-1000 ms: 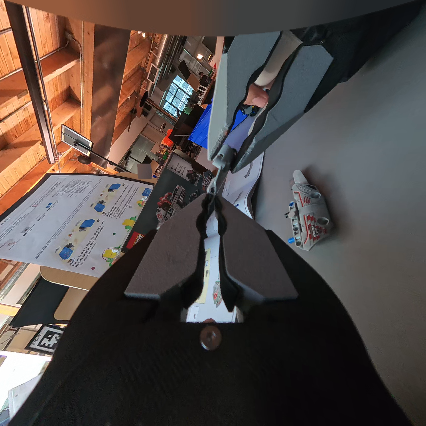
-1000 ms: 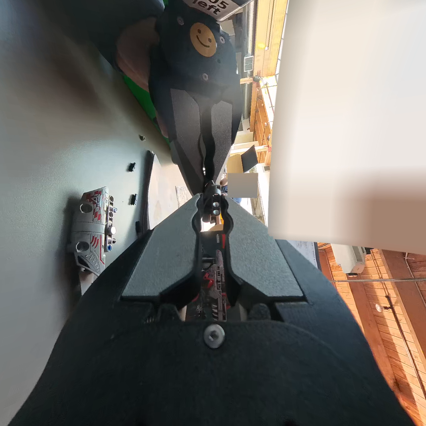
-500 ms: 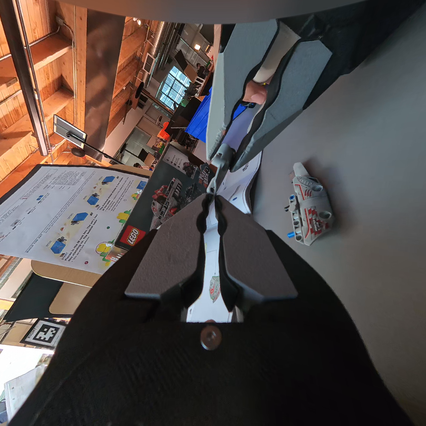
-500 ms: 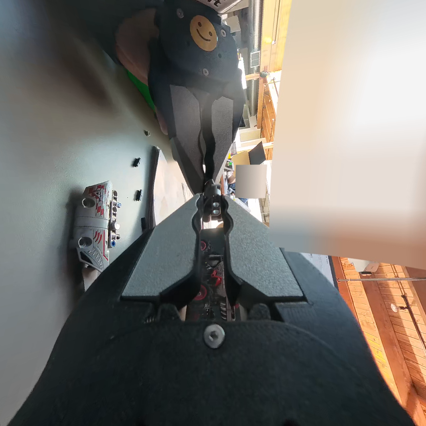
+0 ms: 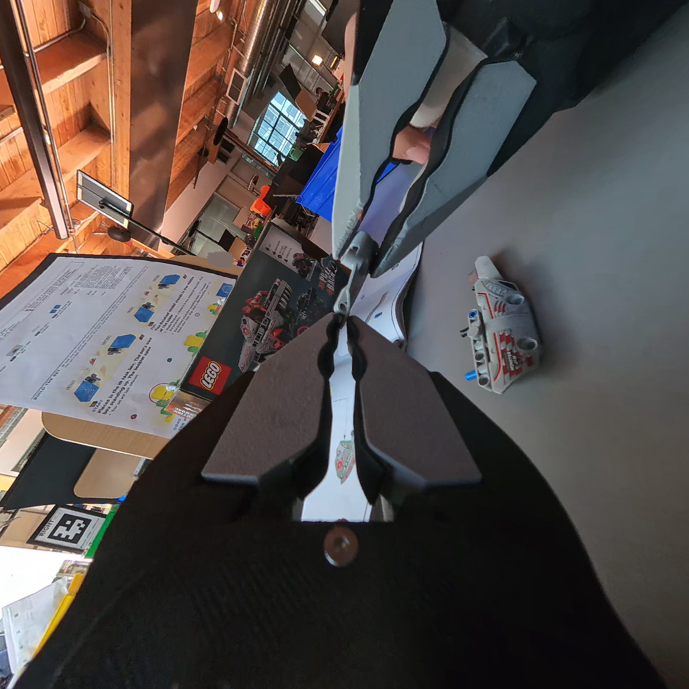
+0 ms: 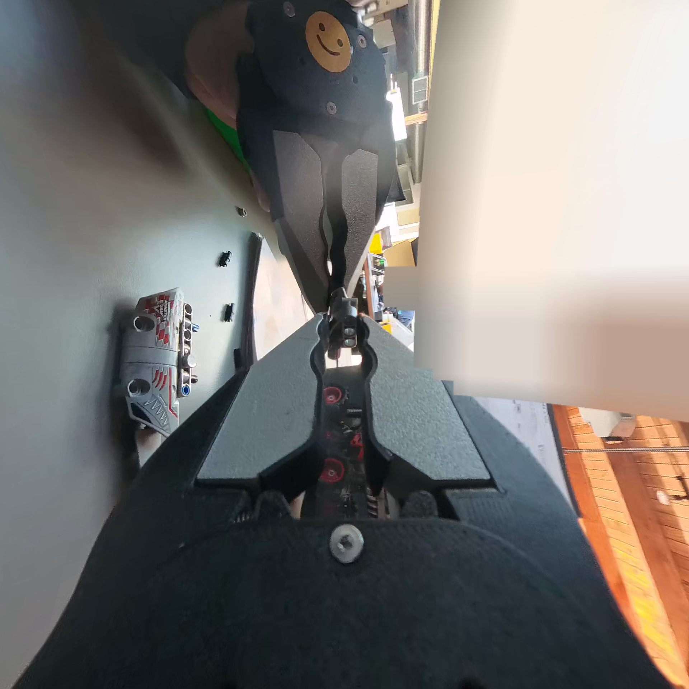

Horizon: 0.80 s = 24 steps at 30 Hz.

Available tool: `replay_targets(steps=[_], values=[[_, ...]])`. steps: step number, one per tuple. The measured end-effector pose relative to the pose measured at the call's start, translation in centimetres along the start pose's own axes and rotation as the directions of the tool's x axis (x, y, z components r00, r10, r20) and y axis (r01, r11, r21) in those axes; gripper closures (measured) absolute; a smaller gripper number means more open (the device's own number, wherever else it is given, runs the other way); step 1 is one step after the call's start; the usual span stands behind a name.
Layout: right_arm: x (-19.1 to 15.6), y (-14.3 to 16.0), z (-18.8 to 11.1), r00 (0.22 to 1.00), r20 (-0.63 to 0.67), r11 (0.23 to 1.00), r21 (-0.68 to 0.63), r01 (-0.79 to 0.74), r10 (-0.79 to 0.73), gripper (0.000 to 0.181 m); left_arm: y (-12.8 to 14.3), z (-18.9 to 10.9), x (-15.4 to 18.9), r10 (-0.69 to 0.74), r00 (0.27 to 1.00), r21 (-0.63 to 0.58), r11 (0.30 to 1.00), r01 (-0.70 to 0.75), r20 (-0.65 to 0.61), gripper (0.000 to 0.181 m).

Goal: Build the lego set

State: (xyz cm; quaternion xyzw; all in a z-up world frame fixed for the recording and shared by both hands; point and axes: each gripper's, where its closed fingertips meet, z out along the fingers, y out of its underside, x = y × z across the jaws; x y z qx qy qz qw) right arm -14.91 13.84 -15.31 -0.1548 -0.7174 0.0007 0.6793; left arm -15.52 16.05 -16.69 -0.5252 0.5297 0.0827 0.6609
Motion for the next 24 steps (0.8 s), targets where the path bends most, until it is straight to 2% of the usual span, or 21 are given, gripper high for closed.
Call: replay_targets(steps=[5,9,24], values=[[0.1,0.9,0.2,0.991,0.042,0.991,0.011,-0.13,0.129,0.171,0.2,0.1,0.0,-0.072,0.997,-0.007,0.997,0.072,-0.015,0.181],[-0.1,1.5,0.4,0.981,0.068,0.984,0.003,-0.18,0.179,0.17,0.6,0.2,0.1,-0.074,0.997,-0.03,0.997,0.073,-0.021,0.181],[-0.3,1.7,0.4,0.989,0.064,0.991,-0.002,-0.137,0.137,0.17,0.8,0.3,0.2,-0.062,0.998,-0.043,0.997,0.061,-0.023,0.181]])
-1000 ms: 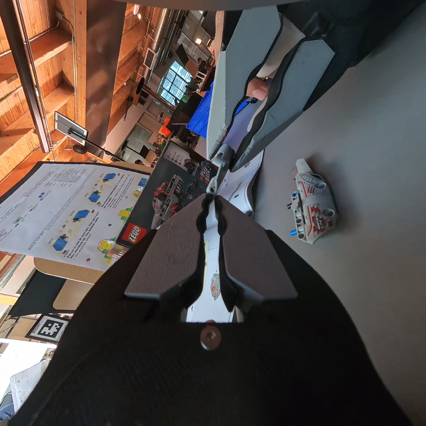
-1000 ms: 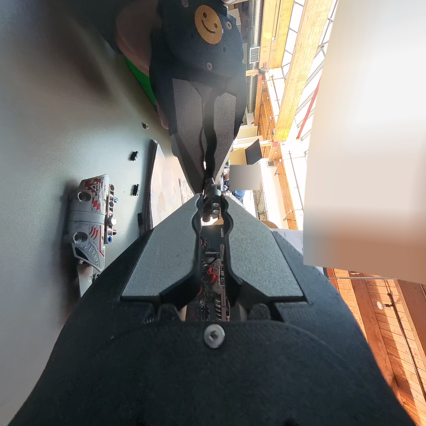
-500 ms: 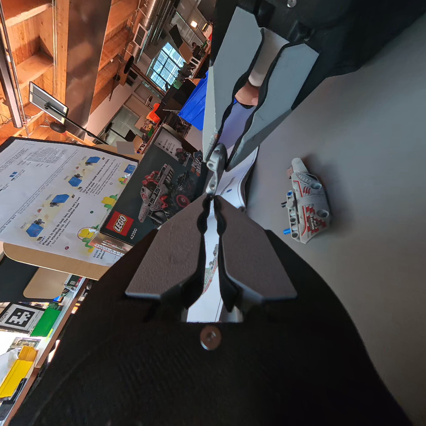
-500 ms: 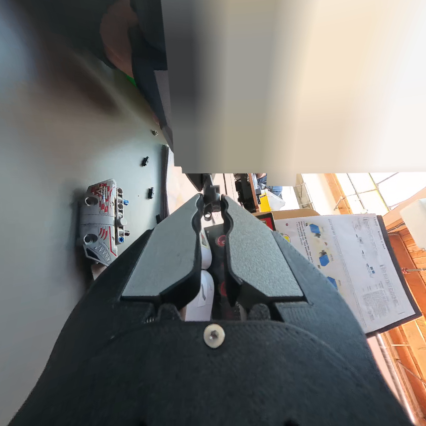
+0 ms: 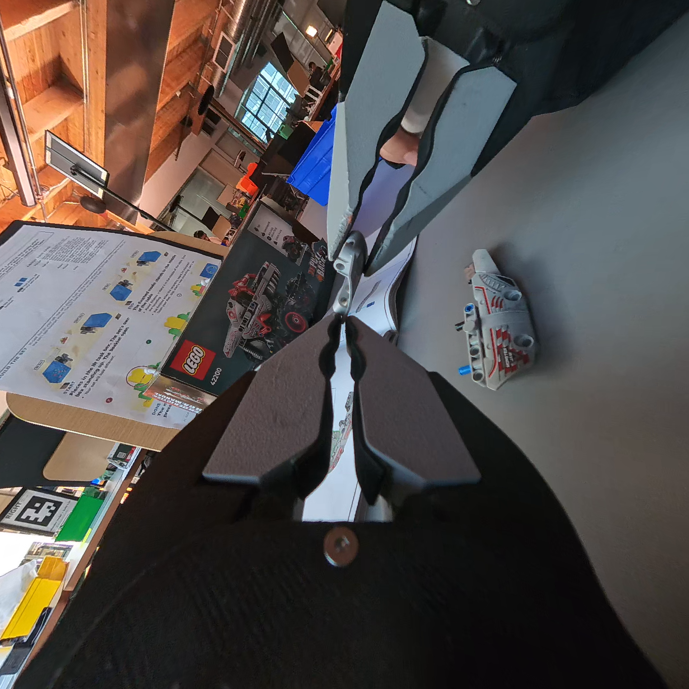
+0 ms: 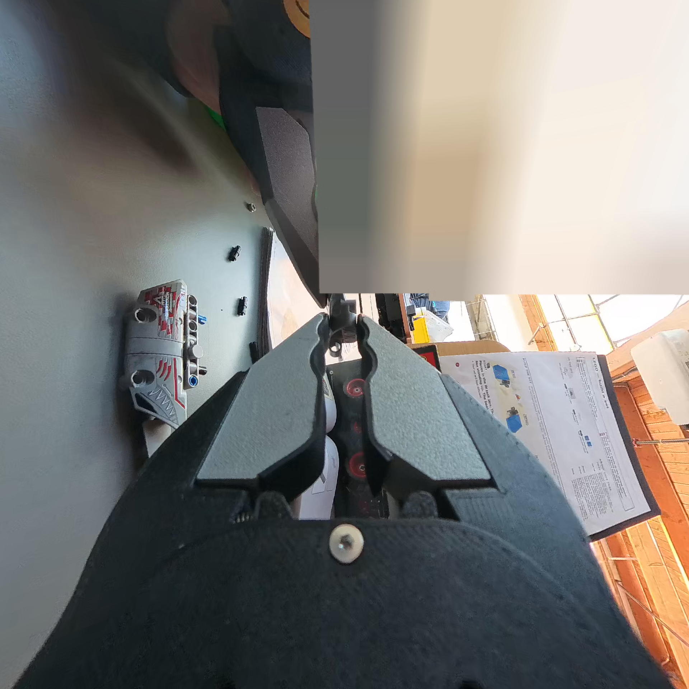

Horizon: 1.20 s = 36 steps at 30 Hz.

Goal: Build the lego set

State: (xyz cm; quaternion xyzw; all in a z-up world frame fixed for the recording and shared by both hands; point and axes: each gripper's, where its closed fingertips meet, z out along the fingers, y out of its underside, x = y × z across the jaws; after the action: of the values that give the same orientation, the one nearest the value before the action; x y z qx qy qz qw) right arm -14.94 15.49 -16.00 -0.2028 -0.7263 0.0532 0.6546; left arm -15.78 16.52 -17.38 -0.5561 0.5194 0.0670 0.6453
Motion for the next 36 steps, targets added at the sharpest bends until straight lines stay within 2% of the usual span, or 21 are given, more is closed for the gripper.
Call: replay_targets(steps=[10,36], values=[[-0.12,0.18,0.09,0.998,0.026,0.998,0.0,-0.056,0.056,0.17,0.14,0.06,0.11,-0.005,1.0,-0.009,1.0,0.005,-0.006,0.181],[-0.27,0.27,0.14,0.998,0.03,0.999,-0.006,-0.047,0.047,0.17,0.31,0.15,0.19,-0.001,1.0,-0.018,1.0,0.001,-0.01,0.181]])
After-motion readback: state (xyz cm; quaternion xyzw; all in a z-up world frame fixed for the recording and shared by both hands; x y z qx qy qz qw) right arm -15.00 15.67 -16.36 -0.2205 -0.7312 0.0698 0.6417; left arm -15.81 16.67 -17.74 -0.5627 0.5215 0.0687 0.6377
